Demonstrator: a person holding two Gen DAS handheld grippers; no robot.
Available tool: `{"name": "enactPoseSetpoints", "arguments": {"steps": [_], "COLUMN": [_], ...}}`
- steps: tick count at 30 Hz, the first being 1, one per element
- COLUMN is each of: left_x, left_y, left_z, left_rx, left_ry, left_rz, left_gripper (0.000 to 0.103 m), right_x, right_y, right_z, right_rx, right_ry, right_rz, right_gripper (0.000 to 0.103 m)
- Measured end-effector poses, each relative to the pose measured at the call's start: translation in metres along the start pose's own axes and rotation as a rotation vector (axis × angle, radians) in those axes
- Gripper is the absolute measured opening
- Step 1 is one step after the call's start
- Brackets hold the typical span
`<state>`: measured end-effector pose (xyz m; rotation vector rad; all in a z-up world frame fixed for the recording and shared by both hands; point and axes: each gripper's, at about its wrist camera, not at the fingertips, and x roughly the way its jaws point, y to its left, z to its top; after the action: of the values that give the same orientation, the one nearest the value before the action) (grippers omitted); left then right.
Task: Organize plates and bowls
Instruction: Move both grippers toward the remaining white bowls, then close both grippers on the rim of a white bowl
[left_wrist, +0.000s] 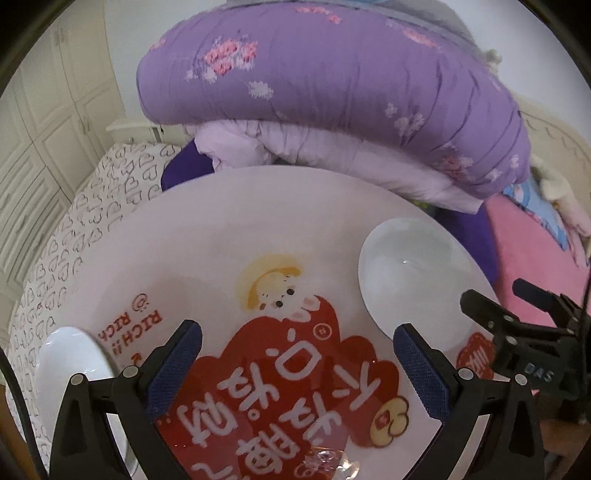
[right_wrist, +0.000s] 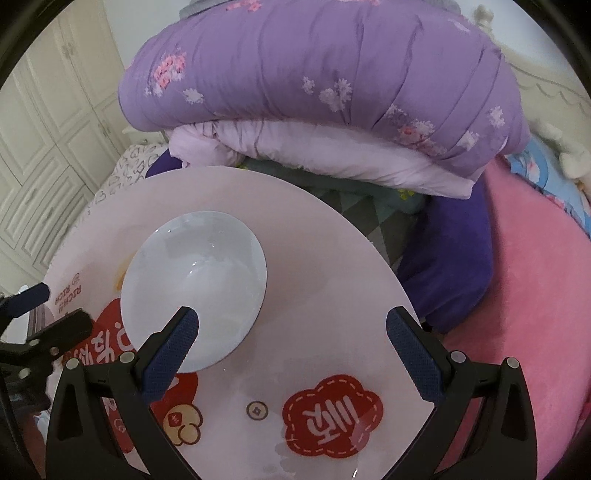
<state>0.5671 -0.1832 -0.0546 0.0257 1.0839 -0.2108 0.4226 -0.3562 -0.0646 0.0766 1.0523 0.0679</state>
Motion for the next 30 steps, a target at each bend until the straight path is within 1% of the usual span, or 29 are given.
{"name": "enactPoseSetpoints", "arguments": {"steps": [12,15,18,22,24,25,26,27,28,29,30], "left_x": [0.039,0.045,0.049,0.056,0.058,0.061,0.063,0.064,0.067,0.068,0.070], "left_y": [0.002,0.002,0.002,0.001,0.000,-0.001,-0.002,-0.002,-0.002,-0.002,-0.001], "left_z": [0.015,0.018,0.021,0.024,0.025,0.025,0.025,0.026,0.026,0.027,0.028], "left_rx": [-0.036,-0.033,-0.032,-0.031,-0.030,-0.029,-0.029,-0.030,-0.034,-0.037,-0.040], "left_ry": [0.045,0.049,0.052,0.062,0.067,0.074,0.079,0.084,0.095,0.101,0.108], "left_rz": [-0.003,-0.013,-0.018,-0.032,-0.041,-0.052,-0.060,-0.069,-0.088,-0.105,-0.122], "left_gripper": [0.102,0.100,0.097,0.090,0.083,0.081,0.076,0.071,0.068,0.060,0.051], "right_x": [0.017,0.021,0.024,0.028,0.030,0.030,0.031,0.032,0.033,0.034,0.035], "right_y": [0.002,0.003,0.002,0.000,-0.001,-0.001,-0.001,-0.001,-0.001,-0.001,-0.001], "right_z": [0.011,0.012,0.012,0.013,0.012,0.012,0.011,0.011,0.011,0.011,0.010], "right_rx": [0.014,0.016,0.021,0.035,0.041,0.043,0.045,0.047,0.049,0.052,0.056], "right_ry": [0.021,0.028,0.036,0.052,0.062,0.066,0.072,0.080,0.085,0.090,0.098], "right_rz": [0.011,0.012,0.014,0.026,0.031,0.035,0.039,0.043,0.045,0.049,0.056], "right_gripper": [0.103,0.103,0.099,0.091,0.086,0.081,0.075,0.072,0.066,0.059,0.054]}}
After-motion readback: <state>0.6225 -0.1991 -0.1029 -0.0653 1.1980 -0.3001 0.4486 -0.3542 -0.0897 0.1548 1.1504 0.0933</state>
